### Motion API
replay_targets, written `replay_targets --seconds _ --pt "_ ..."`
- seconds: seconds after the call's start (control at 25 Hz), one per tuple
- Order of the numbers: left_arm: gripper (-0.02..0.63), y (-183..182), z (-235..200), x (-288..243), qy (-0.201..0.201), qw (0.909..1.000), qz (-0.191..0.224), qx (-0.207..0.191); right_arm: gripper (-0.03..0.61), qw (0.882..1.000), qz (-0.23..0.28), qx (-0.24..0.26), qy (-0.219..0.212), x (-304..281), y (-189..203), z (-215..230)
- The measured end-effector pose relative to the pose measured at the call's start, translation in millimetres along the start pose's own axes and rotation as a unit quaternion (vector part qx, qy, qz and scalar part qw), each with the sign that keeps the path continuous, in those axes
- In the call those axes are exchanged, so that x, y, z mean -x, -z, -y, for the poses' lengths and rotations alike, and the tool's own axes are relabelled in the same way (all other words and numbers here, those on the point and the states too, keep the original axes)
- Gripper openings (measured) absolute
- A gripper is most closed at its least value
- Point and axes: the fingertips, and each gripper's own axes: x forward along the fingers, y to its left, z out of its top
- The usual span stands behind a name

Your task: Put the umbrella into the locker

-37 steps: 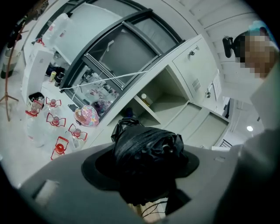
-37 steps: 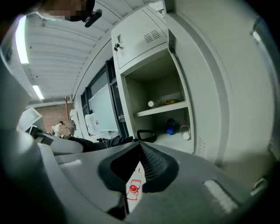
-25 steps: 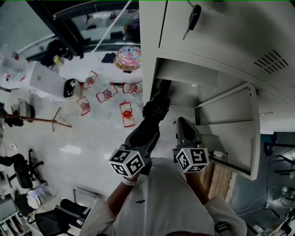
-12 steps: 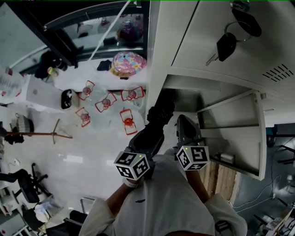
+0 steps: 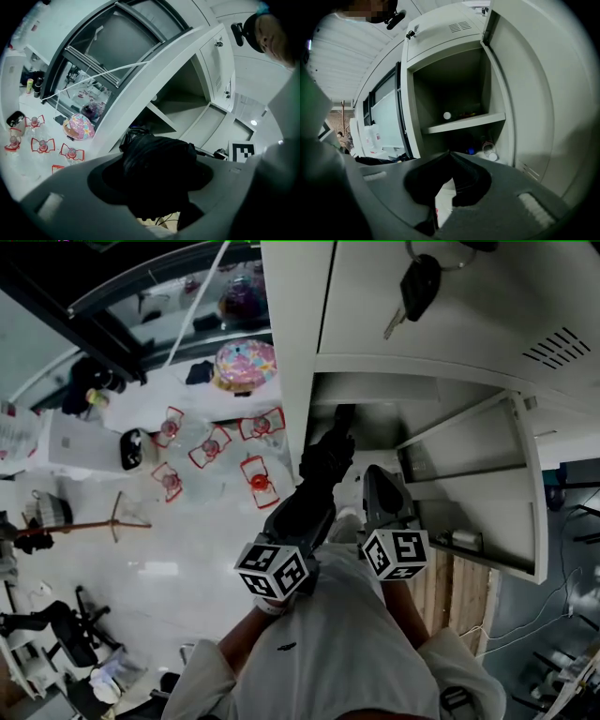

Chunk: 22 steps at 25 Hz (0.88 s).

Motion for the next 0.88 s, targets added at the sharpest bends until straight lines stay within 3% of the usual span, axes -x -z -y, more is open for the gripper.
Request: replay_targets --seconds 0.88 --pt "0.313 6 -17 -79 -0.033 0.9991 -0.003 -0.028 0.002 0.997 0.025 -0.03 0.061 19 -2 38"
